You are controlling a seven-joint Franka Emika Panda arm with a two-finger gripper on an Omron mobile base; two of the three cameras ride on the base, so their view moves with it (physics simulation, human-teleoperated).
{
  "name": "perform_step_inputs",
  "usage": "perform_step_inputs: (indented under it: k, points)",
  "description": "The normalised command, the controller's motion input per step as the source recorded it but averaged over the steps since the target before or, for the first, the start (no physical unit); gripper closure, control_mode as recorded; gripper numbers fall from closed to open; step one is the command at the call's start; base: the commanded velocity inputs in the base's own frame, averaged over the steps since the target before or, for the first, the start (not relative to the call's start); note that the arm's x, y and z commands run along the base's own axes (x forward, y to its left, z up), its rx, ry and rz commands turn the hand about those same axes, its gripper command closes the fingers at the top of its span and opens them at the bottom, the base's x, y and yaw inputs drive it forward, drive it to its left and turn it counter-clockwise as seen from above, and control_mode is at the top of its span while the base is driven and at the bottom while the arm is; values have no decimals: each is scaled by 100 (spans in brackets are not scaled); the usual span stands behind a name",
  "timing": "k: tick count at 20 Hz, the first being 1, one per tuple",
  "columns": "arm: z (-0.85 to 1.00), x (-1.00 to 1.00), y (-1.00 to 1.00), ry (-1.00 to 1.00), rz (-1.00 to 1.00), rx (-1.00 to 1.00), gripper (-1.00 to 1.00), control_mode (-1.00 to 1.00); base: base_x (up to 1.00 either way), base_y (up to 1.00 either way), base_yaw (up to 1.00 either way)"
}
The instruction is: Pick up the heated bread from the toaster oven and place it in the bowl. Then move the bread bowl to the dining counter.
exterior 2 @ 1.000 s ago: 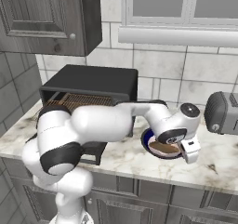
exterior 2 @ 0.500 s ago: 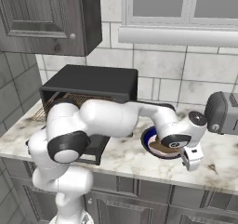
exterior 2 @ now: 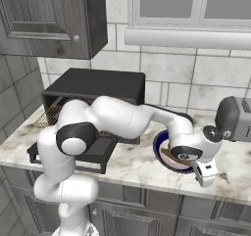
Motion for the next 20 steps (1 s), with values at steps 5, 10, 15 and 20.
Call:
perform_step_inputs:
  k: [5,10,15,20]
  points:
    - [5,2,0,-1,0,3,-100,-100,0,0,0]
    - [2,19,7,-3,0,0,-100,-100,0,0,0]
    - [0,45,1,-1,0,0,-100,-100,0,0,0]
    - [-11,39,12,0,0,0,-100,-100,0,0,0]
